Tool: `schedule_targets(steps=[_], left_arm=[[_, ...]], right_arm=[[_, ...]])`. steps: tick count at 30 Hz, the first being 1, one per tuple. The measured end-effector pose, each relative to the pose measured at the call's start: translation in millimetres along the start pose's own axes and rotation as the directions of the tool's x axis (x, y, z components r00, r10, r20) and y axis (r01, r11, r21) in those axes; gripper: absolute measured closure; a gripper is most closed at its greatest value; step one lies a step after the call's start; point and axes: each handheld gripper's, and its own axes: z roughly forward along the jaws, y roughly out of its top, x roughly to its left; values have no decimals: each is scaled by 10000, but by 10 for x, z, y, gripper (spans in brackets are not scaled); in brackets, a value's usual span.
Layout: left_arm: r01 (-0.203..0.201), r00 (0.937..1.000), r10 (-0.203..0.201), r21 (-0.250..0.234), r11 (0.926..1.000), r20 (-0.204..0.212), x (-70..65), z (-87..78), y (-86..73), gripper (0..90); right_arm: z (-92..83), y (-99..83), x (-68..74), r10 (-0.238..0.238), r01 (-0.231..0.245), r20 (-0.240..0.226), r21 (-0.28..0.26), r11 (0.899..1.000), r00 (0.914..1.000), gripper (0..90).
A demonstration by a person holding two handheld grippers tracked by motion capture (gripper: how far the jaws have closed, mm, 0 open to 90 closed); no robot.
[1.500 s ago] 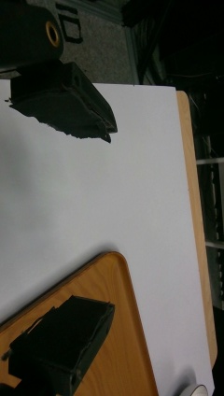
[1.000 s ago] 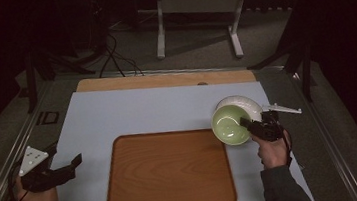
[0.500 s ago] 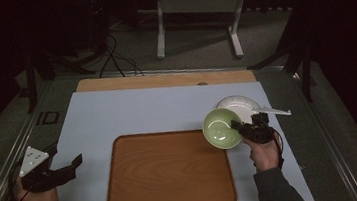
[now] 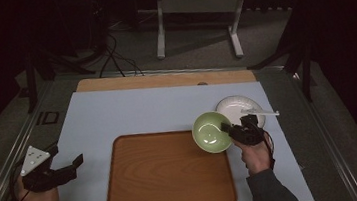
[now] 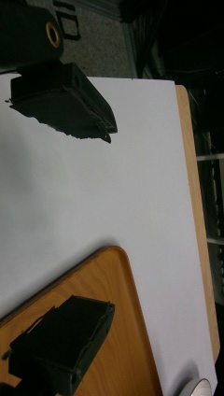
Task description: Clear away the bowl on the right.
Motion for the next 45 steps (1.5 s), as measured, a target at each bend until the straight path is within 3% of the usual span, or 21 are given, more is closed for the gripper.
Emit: schedule_targets(steps=[45], left_arm=[[15, 10000, -15, -27, 10000, 25, -4, 3, 5, 130]], right_arm=[[184, -34, 427, -563, 570, -820, 57, 9984, 9950, 830]])
